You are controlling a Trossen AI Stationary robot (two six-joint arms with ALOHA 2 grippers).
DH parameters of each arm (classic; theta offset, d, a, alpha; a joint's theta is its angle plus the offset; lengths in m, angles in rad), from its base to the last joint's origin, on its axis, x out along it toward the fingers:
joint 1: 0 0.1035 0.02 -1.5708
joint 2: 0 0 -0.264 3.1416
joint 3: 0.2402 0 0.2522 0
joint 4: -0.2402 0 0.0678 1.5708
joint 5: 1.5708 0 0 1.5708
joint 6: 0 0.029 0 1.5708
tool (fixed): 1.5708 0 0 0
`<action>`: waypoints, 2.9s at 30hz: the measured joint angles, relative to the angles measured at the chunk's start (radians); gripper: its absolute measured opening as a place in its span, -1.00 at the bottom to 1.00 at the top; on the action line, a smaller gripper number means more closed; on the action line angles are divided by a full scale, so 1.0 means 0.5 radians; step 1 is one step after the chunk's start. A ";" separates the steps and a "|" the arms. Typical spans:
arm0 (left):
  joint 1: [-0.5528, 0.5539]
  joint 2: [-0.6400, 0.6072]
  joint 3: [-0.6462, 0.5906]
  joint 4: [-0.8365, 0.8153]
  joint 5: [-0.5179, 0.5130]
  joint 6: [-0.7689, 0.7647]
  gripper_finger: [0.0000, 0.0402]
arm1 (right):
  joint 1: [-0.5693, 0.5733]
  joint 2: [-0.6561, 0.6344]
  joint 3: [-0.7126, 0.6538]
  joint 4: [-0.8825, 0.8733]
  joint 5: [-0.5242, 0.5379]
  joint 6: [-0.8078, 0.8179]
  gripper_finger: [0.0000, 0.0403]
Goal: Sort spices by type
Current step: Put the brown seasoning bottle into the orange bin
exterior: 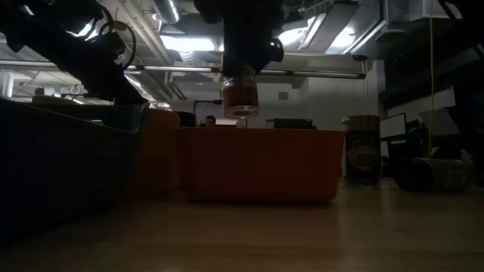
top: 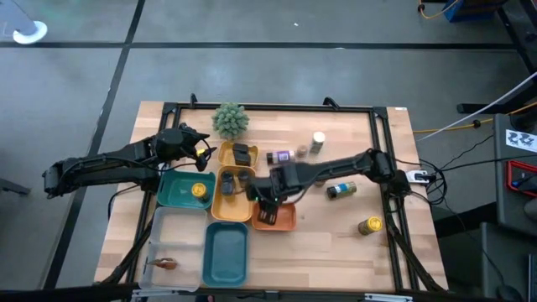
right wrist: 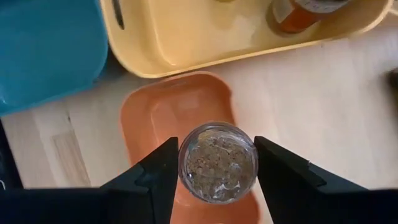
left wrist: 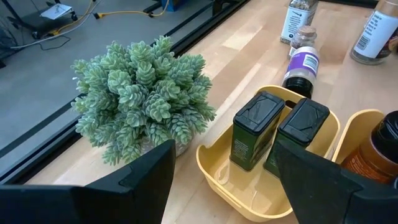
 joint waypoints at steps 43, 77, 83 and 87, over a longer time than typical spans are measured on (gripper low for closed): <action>-0.008 -0.001 -0.001 -0.096 0.001 0.000 0.31 | 0.124 0.329 -0.030 0.313 -0.010 0.039 0.30; -0.008 0.000 -0.001 -0.099 0.001 -0.008 0.31 | -0.612 0.307 0.427 -0.841 0.167 -1.126 0.37; -0.008 0.000 -0.001 -0.105 0.001 -0.008 0.31 | -0.853 0.295 0.395 -0.836 0.166 -1.264 0.37; -0.008 0.000 -0.001 -0.105 0.001 -0.008 0.31 | -0.981 0.296 0.304 -0.841 0.147 -1.264 0.37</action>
